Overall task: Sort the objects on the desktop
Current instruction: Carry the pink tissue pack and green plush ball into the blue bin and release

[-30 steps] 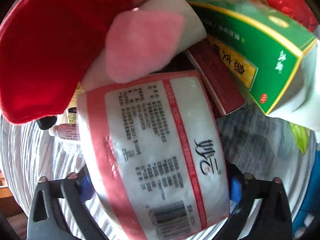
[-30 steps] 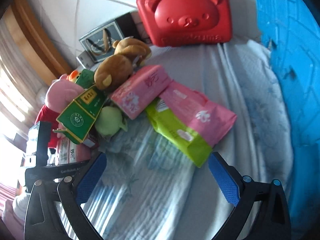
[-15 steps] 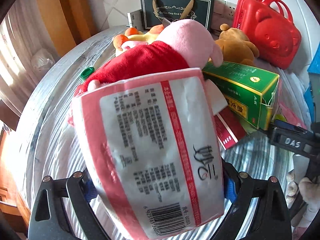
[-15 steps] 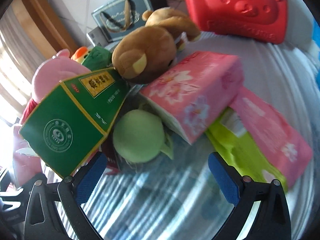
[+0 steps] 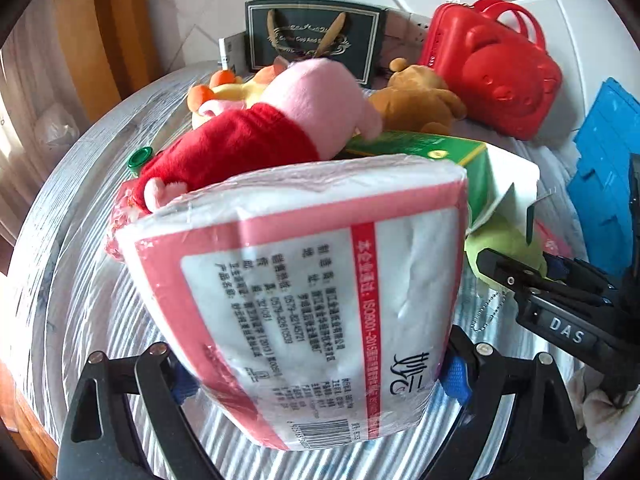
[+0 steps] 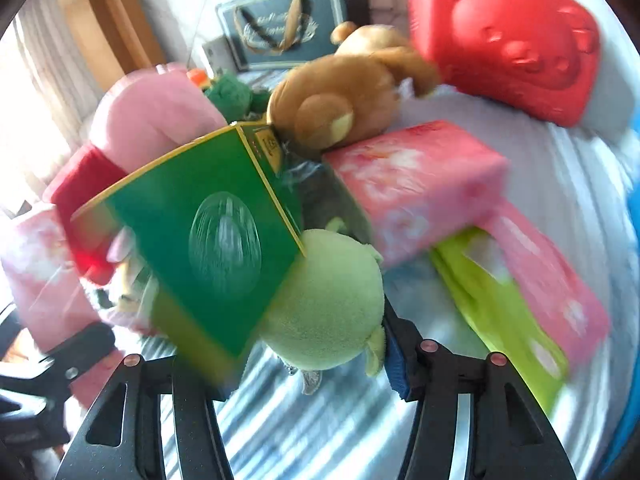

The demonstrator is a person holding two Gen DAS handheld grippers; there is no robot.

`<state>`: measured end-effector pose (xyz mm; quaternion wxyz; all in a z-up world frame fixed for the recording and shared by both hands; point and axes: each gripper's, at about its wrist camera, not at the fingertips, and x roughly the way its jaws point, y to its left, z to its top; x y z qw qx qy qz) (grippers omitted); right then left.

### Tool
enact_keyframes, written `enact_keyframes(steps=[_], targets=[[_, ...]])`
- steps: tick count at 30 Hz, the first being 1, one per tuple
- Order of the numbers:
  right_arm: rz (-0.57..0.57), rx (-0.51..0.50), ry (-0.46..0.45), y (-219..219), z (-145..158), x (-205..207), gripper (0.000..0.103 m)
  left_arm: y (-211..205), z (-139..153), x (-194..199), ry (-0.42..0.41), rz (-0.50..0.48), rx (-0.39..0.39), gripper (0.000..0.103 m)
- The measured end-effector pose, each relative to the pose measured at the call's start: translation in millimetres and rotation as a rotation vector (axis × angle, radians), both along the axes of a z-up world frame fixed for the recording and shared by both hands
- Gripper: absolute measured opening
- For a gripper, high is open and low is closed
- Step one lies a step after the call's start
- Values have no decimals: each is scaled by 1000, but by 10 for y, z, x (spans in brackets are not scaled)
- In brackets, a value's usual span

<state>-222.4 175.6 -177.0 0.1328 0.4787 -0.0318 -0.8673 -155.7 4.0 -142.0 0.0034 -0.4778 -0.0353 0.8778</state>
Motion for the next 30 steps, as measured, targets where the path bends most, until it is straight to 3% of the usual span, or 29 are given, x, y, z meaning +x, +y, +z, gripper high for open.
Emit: enact_keyframes(steps=[5, 11, 19, 25, 30], targets=[[-40, -13, 116, 249, 578, 564, 56, 292, 471, 364, 103, -74, 5, 92], [-109, -22, 334, 572, 1445, 1284, 57, 749, 1123, 785, 257, -167, 19, 92], [-250, 18, 584, 1240, 2374, 2151, 57, 1752, 1950, 1289, 451, -357, 61, 92], [-399, 72, 687, 1922, 2754, 2686, 57, 2646, 2409, 1580, 541, -512, 90, 92], [-543, 159, 697, 2595, 2888, 2993, 58, 3410, 2580, 1708, 538, -628, 98, 92]])
